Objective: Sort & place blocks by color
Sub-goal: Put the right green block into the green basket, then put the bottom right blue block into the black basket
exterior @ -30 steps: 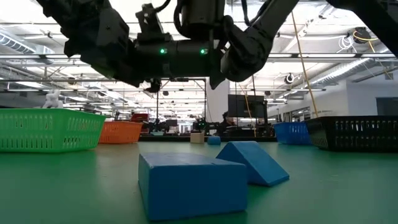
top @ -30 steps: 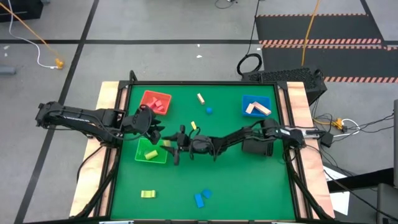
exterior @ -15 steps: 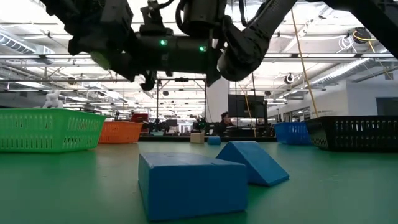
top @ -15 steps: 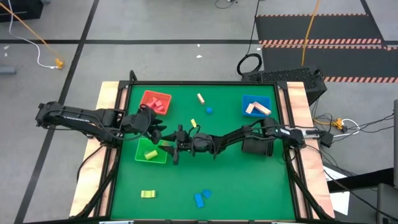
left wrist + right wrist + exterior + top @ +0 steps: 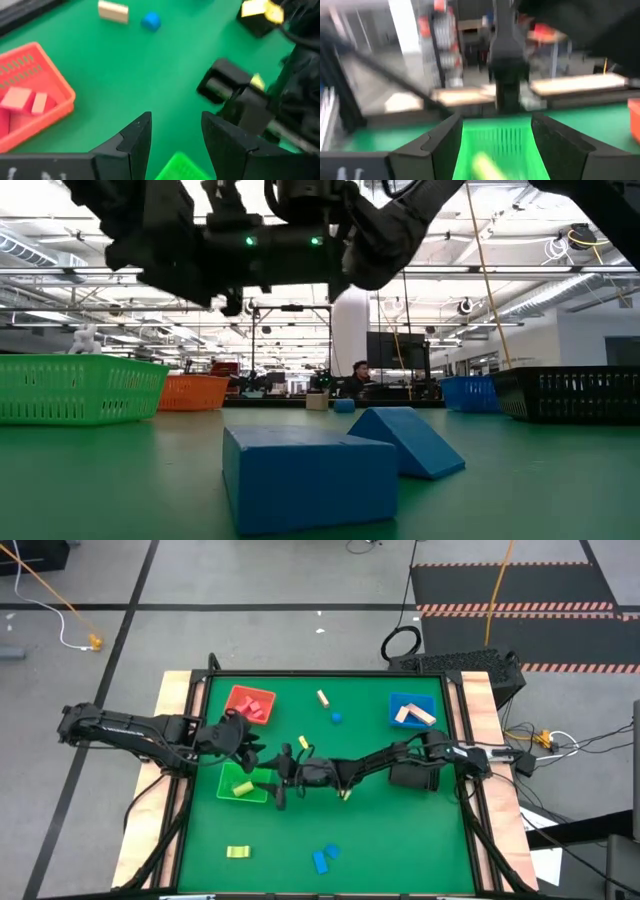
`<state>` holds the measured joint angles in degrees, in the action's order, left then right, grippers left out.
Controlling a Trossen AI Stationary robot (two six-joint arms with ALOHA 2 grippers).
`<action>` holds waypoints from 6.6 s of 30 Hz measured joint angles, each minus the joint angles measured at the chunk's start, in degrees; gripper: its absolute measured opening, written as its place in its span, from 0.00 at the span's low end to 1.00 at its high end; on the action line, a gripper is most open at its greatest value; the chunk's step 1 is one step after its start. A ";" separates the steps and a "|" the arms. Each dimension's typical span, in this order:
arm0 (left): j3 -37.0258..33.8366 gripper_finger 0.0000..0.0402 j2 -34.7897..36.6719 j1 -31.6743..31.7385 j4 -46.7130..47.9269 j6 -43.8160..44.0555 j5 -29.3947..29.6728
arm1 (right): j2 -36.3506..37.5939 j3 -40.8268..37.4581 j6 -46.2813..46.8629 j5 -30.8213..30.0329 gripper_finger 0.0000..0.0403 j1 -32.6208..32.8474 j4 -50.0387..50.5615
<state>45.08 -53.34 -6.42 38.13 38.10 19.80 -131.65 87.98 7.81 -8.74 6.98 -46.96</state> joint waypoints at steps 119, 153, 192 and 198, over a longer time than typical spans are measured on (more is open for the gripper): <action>0.00 0.15 -14.58 -11.26 -18.69 6.73 -2.07 | 32.88 -25.89 -1.85 -26.32 0.70 17.02 31.53; -0.02 0.75 -14.47 -16.17 21.63 31.87 -11.33 | 32.10 -25.93 46.26 -15.60 0.63 26.29 48.57; 0.02 0.68 -14.47 -16.17 14.03 18.95 -10.34 | 9.37 -25.72 22.63 -37.48 0.61 34.28 25.19; 0.02 0.65 -14.47 -16.19 14.01 19.00 -10.28 | 9.35 -25.78 31.65 -37.40 0.47 33.29 24.99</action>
<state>45.10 -67.81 -22.61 52.14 57.10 9.52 -122.30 62.19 39.47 -46.14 40.27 -21.97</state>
